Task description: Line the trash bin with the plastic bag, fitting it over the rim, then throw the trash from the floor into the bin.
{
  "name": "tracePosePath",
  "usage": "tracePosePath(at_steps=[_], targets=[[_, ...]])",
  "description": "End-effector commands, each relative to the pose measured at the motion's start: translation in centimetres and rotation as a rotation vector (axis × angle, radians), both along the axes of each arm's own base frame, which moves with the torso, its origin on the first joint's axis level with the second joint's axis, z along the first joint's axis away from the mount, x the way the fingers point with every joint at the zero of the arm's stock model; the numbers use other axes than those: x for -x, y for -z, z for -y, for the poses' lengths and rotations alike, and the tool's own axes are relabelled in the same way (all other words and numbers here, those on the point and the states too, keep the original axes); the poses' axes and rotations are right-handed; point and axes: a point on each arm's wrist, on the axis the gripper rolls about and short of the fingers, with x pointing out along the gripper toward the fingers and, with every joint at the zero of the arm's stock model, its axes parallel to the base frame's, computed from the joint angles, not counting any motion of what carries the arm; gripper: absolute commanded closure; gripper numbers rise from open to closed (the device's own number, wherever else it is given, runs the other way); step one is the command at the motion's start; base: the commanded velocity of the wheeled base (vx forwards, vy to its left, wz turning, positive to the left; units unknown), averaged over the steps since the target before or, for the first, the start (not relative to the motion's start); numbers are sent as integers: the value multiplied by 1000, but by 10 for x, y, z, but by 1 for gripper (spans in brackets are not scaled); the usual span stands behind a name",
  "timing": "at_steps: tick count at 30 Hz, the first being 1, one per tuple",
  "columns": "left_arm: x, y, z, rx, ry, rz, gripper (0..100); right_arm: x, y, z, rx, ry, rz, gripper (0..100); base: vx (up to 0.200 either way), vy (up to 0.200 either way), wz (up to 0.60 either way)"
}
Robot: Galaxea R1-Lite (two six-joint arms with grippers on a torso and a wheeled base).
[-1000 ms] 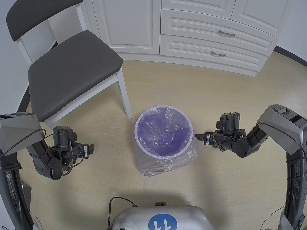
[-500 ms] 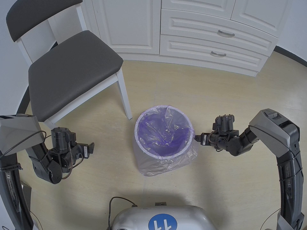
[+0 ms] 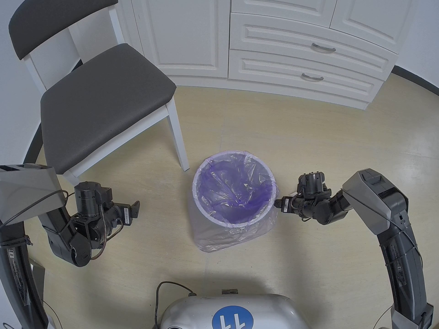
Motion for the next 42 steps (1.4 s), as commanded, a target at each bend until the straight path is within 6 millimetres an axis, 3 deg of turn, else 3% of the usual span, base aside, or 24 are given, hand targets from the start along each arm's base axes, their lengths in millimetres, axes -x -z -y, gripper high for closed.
tracePosePath(at_steps=[1,5,6,10,11,13,14,15,17,20,21,24,29,34,38,42], targets=[[3,3,0,-2,1,-5,0,0,10,-1,3,-1,-10,0,0,0,0],[7,2,0,0,1,-11,0,5,-14,6,-8,0,14,0,0,0,0],[9,2,0,0,1,-14,0,10,-28,8,-16,-5,28,0,0,0,0],[14,-1,2,2,3,-14,0,28,-53,15,-43,-52,56,0,0,0,0],[17,-1,6,1,10,-16,0,42,-64,22,-57,-79,84,0,0,0,0],[18,-1,8,0,10,-19,0,48,-71,26,-60,-99,110,0,0,0,0],[21,-3,13,2,18,-14,0,65,-87,40,-69,-175,199,0,0,0,0],[21,-3,13,4,19,-14,0,67,-88,41,-71,-180,202,0,0,0,0],[34,-6,20,27,45,-28,0,93,-106,55,-62,-226,261,0,0,0,0],[46,-9,39,53,113,-20,0,121,-129,61,-30,-245,282,0,0,0,0],[46,-10,40,55,116,-17,0,123,-130,62,-30,-245,284,0,0,0,0],[45,-19,54,93,160,84,0,155,-150,57,-41,-263,296,0,0,0,0],[57,-21,64,96,204,91,0,178,-159,45,14,-213,293,0,0,0,0],[69,-25,70,91,223,78,0,178,-160,39,178,-5,280,0,0,0,0],[75,-19,67,79,202,50,0,182,-156,51,418,137,246,0,0,0,0],[83,-20,62,106,185,31,0,182,-152,56,444,195,275,0,0,0,0]])
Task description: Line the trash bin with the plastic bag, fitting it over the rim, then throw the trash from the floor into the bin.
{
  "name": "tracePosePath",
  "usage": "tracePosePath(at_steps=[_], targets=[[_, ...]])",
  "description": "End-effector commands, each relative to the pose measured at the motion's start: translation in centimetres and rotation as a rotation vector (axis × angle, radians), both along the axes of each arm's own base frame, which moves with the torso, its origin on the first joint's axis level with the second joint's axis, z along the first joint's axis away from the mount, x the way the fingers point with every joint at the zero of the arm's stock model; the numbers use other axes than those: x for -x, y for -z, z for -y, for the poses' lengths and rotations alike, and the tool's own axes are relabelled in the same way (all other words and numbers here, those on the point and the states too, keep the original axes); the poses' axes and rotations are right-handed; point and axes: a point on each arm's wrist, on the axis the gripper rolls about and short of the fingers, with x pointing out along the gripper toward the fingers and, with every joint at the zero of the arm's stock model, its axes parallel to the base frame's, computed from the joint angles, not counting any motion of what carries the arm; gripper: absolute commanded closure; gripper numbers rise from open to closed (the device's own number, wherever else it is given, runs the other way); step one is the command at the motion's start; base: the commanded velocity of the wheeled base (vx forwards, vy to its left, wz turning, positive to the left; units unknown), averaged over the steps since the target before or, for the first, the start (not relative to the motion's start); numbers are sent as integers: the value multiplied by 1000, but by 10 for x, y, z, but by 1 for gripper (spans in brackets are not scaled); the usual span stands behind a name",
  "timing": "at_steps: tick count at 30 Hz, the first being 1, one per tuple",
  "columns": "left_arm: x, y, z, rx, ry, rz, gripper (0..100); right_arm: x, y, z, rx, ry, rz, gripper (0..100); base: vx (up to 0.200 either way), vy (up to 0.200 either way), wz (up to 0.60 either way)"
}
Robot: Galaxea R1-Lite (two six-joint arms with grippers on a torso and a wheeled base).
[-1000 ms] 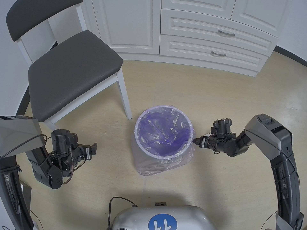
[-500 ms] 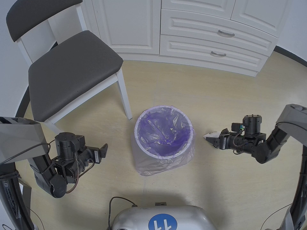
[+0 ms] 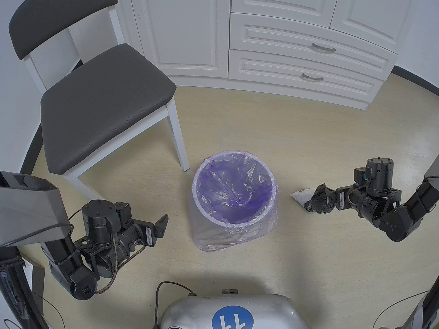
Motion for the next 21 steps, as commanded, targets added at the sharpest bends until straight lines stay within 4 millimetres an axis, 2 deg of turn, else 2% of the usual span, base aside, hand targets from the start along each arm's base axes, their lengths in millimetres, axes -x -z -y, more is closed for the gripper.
tracePosePath(at_steps=[1,3,4,5,6,8,12,13,14,16,18,19,20,21], targets=[[18,-3,-4,17,-7,-26,0,7,-2,4,57,81,62,0,0,0,0],[18,-3,-4,17,-7,-26,0,7,-2,4,57,81,62,0,0,0,0],[25,-6,-8,24,-9,-29,0,20,-4,13,85,142,92,0,0,0,0],[25,-6,-8,24,-8,-29,0,21,-4,14,86,142,90,0,0,0,0],[27,-9,-9,32,-8,-20,0,27,-8,24,100,154,76,0,0,0,0],[28,-12,-9,35,-7,-15,0,31,-10,25,99,148,45,0,0,0,0],[19,-20,-6,48,-3,25,0,33,-44,25,46,165,76,0,0,0,0],[18,-21,-6,49,-3,28,0,33,-45,25,45,165,74,0,0,0,0],[15,-29,-5,46,-5,25,0,37,-62,28,31,179,8,0,0,0,0],[12,-39,-7,37,-15,6,0,38,-73,27,-1,191,-65,0,0,0,0],[6,-55,-12,37,-43,-47,0,40,-86,24,-132,169,-173,0,0,0,0],[6,-58,-12,39,-45,-57,0,40,-87,23,-157,160,-184,0,0,0,0],[3,-71,-13,76,-66,-95,0,37,-92,22,-301,80,-256,0,0,0,0],[2,-79,-13,105,-76,-113,0,32,-93,22,-373,35,-279,0,0,0,0]])
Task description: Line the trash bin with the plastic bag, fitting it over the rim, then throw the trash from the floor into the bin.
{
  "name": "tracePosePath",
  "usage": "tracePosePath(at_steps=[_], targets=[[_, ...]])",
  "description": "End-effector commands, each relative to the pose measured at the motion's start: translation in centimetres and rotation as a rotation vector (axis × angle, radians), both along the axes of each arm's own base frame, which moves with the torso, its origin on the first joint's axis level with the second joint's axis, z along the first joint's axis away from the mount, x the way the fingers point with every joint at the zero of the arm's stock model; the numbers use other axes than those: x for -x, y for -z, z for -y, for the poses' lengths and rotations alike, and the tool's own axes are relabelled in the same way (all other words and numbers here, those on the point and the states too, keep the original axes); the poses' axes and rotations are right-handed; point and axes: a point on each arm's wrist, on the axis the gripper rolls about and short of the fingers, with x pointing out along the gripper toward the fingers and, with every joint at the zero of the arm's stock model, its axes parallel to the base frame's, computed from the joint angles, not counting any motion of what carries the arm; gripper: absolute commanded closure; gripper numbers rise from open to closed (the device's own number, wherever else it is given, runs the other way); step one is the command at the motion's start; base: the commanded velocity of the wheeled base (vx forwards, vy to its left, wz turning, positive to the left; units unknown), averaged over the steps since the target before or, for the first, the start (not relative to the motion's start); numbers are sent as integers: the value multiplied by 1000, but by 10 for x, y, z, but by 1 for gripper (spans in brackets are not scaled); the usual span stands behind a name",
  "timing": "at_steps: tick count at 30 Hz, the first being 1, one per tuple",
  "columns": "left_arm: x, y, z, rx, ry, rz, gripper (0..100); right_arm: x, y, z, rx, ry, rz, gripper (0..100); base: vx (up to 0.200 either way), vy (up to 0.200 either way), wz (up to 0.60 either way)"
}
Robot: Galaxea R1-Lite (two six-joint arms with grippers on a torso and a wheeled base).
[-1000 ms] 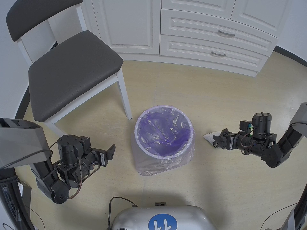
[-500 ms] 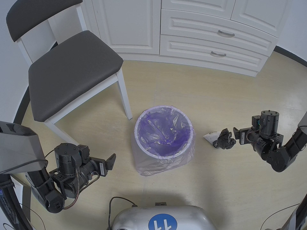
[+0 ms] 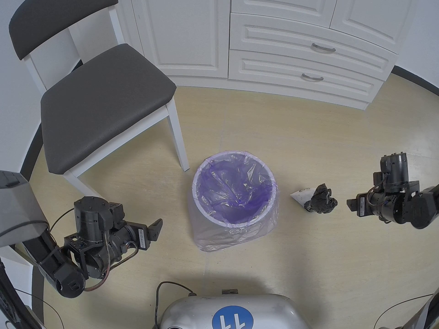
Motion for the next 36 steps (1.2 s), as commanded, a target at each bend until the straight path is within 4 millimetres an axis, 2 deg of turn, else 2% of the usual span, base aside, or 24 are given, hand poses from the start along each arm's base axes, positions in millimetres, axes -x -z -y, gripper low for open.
tracePosePath(at_steps=[1,2,4,8,10,11,12,15,25,33,36], targets=[[-14,-68,-6,113,-66,-42,0,-9,-64,-2,-454,-101,-66,0,0,0,0],[-14,-68,-6,113,-66,-42,0,-9,-64,-2,-454,-101,-66,0,0,0,0],[-6,-69,-9,162,-46,-83,0,-29,-43,11,-490,-79,-99,0,0,0,0],[9,-56,-22,141,-64,-132,0,-55,-13,17,-489,-60,-98,0,0,0,0],[10,-55,-26,146,-78,-126,0,-70,4,22,-491,-50,-77,0,0,0,0],[10,-56,-27,149,-81,-120,0,-72,8,23,-492,-48,-75,0,0,0,0],[9,-59,-32,157,-102,-98,0,-84,26,24,-492,-40,-64,0,0,0,0],[13,-68,-39,175,-116,-43,0,-97,49,32,-495,-15,-44,0,0,0,0],[32,-102,-49,224,-90,93,0,-127,91,40,-519,31,27,0,0,0,0],[32,-106,-54,208,-104,119,0,-139,113,37,-512,70,34,0,0,0,0],[32,-106,-55,209,-106,119,0,-146,129,33,-534,69,92,0,0,0,0]])
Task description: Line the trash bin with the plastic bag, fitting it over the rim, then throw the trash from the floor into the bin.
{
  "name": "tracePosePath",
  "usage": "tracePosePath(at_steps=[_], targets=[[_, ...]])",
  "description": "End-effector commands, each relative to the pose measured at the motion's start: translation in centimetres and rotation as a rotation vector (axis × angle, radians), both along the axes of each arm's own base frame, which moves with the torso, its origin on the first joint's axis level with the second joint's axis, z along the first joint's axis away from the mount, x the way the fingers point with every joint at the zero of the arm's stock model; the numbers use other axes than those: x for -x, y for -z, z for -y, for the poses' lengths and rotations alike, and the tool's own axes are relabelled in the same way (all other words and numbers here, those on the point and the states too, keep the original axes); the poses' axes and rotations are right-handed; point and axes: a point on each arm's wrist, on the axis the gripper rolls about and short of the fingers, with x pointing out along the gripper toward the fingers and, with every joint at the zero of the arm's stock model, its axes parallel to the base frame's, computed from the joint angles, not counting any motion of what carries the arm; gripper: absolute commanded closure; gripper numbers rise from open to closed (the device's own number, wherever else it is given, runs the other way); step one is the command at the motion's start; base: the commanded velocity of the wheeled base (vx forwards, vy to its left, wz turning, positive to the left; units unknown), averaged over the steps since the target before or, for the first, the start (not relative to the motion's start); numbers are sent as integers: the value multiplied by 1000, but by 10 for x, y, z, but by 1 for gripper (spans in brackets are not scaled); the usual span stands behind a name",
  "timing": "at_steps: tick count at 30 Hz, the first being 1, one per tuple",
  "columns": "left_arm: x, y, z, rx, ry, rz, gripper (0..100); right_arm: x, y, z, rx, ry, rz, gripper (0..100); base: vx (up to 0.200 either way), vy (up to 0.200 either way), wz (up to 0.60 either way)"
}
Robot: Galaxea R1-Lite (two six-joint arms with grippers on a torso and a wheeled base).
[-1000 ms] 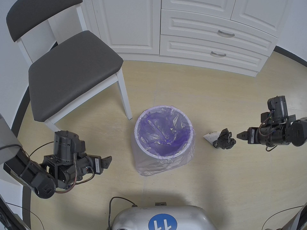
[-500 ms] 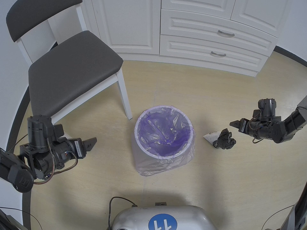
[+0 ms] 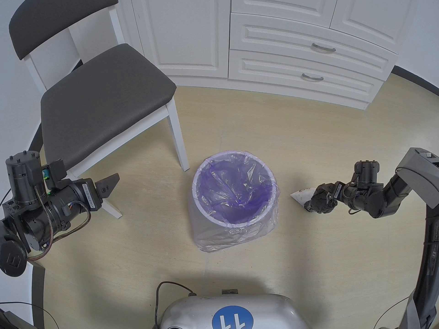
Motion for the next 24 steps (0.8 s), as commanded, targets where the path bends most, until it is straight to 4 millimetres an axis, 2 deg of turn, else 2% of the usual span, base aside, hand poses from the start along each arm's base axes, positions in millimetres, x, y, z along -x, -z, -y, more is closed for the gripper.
tracePosePath(at_steps=[1,11,20,24], targets=[[1,-3,-2,5,-7,15,0,-8,36,-6,-16,5,-1,0,0,0,0],[-1,0,-1,1,-7,0,0,-18,59,-11,0,21,38,0,0,0,0],[-2,1,-3,1,-14,-2,0,-26,66,-11,0,45,80,0,0,0,0],[-2,1,-3,1,-15,-3,0,-28,74,-12,-10,53,127,0,0,0,0]])
